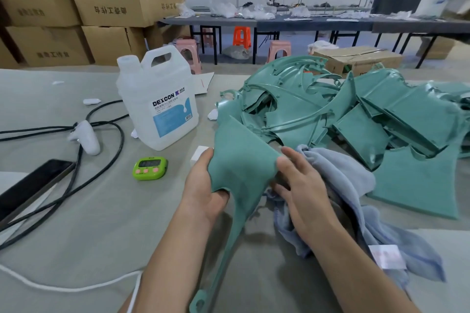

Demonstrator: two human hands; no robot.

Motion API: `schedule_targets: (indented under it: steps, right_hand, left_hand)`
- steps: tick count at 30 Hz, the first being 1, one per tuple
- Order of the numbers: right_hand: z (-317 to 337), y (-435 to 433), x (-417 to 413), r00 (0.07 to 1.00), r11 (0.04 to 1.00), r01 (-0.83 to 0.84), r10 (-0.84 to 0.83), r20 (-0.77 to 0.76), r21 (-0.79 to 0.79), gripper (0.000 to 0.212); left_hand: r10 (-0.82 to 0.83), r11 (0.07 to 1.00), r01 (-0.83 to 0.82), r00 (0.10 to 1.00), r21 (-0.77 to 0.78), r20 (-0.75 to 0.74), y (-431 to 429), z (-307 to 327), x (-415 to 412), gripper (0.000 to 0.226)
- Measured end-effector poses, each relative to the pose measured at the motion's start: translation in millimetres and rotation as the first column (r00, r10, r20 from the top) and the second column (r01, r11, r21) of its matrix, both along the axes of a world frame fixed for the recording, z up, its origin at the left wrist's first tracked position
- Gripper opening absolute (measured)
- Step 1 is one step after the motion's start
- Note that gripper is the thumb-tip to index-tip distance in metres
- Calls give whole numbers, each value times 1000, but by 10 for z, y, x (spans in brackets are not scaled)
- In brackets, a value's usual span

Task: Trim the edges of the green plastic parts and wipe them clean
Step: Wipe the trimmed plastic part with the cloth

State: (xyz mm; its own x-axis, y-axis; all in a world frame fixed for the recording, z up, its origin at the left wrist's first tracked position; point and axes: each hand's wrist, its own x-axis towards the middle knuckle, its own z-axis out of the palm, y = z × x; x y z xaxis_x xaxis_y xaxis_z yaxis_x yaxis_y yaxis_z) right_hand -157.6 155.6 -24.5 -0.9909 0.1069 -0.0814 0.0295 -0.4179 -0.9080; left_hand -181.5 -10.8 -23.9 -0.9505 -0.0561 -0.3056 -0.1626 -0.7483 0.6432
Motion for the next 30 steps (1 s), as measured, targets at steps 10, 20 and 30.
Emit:
schedule_targets:
  steps: [10,20,30]
  right_hand:
    - [-29,-139,67,980,969,-195,186,66,150,20]
    - [-90,-127,54,998,899,-57,63,0,434,24]
    - [-25,-126,118,991,887,-98,129,-37,450,22]
  left_hand:
    - [87,989,-94,994,-114,-61,102,-123,-28,23]
    - [326,423,-305,930,-853,-170,86,-210,-15,48]
    - [240,398,-395,916,-828,-322,164,-204,107,56]
